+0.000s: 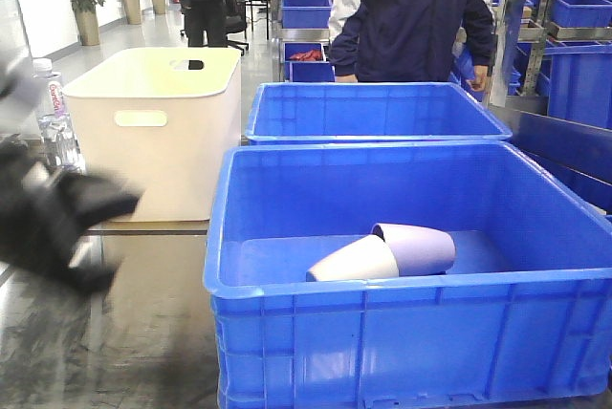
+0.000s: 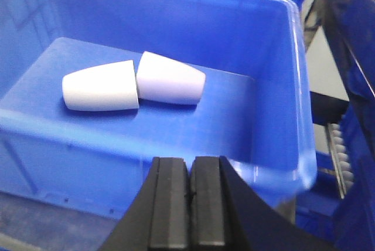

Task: Grab cup from conveyor and place in blue bin

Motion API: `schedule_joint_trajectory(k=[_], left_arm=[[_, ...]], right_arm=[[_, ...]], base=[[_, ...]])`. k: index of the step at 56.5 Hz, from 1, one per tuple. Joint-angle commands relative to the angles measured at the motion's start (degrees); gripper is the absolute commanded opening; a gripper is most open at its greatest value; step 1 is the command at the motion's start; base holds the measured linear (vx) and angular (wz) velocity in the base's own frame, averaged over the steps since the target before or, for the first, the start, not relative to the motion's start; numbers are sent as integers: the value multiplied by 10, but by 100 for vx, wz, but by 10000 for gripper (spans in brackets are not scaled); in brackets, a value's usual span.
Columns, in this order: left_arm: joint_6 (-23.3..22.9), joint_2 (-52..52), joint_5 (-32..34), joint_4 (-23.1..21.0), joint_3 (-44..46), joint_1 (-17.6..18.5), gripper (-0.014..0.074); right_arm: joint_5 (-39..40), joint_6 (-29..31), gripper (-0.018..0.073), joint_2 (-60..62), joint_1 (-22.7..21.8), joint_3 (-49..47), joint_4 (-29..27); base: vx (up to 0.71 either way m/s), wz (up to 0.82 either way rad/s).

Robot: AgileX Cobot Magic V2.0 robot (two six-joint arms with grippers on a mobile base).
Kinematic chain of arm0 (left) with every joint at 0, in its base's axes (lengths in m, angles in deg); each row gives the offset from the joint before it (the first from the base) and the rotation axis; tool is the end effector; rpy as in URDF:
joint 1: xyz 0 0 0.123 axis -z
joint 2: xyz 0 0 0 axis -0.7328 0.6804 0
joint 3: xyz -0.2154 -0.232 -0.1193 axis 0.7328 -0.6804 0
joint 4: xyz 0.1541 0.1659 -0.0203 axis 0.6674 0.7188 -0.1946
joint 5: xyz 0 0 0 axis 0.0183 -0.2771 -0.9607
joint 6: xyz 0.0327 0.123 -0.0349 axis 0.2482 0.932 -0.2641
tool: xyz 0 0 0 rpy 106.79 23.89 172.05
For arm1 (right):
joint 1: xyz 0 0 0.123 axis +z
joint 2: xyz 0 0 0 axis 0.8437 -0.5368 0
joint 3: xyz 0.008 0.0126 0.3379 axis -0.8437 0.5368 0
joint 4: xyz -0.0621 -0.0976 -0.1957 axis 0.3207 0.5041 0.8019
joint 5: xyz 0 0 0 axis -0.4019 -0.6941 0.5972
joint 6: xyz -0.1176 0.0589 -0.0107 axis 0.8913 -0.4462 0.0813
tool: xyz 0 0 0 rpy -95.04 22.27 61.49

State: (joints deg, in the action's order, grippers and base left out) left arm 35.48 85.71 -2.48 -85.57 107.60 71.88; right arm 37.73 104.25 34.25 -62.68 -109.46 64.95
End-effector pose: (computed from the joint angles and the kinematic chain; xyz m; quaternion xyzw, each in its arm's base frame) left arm 0.1776 -0.0911 0.4522 0.2572 0.7728 -0.1024 0.5711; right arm 0.1482 0.0235 0.4452 -0.1240 0.8320 0.0392 0.5393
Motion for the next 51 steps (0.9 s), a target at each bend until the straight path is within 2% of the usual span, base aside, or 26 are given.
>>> schedule_joint_trajectory(k=[1,8,18,24,51], left_arm=[[-10,-83,110,-13,-88,3,-4],[-10,-192,150,-29,-223,4,-2],[-10,-278,188,-28,-327,4,-2],[-10,-286,218,-28,-346,4,-2],[-10,-286,217,-28,-346,4,-2]], right_arm=[[88,7,-9,73,-2,65,-18],[162,7,-9,166,-2,184,-40],[269,7,-9,238,-2,297,-61],[306,7,-9,245,-2,320,-69],[290,4,-9,244,-2,324,-79]], base=[[0,0],[0,0],[0,0],[0,0],[0,0]])
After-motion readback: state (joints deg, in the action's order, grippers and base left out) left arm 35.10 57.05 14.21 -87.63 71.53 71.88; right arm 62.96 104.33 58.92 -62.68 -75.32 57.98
